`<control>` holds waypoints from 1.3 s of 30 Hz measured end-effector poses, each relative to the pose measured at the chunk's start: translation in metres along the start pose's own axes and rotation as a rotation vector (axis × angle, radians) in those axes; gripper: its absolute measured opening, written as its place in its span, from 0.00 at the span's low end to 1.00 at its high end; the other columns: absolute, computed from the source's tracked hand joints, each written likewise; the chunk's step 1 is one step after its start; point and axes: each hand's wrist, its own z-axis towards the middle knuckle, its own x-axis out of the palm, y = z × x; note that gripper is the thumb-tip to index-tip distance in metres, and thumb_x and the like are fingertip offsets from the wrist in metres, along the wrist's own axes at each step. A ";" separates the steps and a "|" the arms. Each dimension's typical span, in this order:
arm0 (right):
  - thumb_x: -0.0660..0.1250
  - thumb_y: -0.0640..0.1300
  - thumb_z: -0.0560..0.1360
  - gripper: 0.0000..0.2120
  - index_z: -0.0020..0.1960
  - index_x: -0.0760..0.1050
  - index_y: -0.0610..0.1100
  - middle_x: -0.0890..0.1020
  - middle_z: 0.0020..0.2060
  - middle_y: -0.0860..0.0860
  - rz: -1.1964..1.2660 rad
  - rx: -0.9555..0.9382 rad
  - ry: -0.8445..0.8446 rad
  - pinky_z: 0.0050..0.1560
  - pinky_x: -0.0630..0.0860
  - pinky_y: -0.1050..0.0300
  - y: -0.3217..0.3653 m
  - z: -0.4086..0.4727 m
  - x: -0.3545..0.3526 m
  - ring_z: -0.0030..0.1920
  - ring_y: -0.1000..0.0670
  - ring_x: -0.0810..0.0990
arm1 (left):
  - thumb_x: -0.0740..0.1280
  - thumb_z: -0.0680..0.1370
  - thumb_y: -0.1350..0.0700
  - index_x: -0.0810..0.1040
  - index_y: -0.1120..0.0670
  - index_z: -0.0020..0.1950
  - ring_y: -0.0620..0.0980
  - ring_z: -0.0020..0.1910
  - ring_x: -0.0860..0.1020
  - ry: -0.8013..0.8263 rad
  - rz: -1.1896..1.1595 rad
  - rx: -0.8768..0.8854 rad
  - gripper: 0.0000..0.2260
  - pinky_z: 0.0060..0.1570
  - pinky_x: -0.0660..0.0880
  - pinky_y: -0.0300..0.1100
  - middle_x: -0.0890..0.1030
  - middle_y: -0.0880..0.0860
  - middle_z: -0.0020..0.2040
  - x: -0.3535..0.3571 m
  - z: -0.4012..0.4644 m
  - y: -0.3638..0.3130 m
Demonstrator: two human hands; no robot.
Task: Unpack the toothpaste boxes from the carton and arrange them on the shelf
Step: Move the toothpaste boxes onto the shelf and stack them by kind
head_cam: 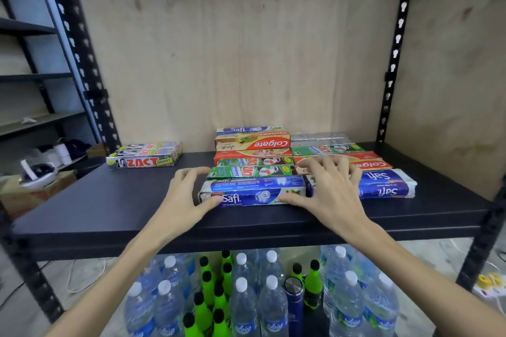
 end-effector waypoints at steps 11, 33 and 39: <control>0.55 0.80 0.69 0.42 0.70 0.73 0.52 0.77 0.65 0.49 0.058 0.234 0.048 0.61 0.61 0.45 -0.061 0.050 -0.015 0.65 0.45 0.68 | 0.68 0.75 0.35 0.73 0.45 0.69 0.43 0.70 0.68 -0.047 0.030 0.218 0.26 0.71 0.67 0.49 0.74 0.43 0.68 0.045 0.082 -0.075; 0.74 0.62 0.71 0.34 0.69 0.70 0.45 0.76 0.67 0.45 0.287 0.380 0.165 0.73 0.57 0.39 -0.155 0.150 0.034 0.73 0.39 0.64 | 0.67 0.77 0.38 0.76 0.43 0.69 0.49 0.68 0.70 0.029 0.257 0.287 0.21 0.68 0.62 0.50 0.79 0.45 0.65 0.162 0.225 -0.109; 0.78 0.57 0.68 0.22 0.59 0.81 0.50 0.82 0.54 0.51 0.407 0.330 0.145 0.65 0.72 0.44 -0.166 0.172 0.036 0.62 0.47 0.74 | 0.67 0.78 0.38 0.71 0.49 0.75 0.51 0.69 0.71 0.113 0.365 0.262 0.28 0.66 0.60 0.51 0.79 0.48 0.67 0.156 0.236 -0.123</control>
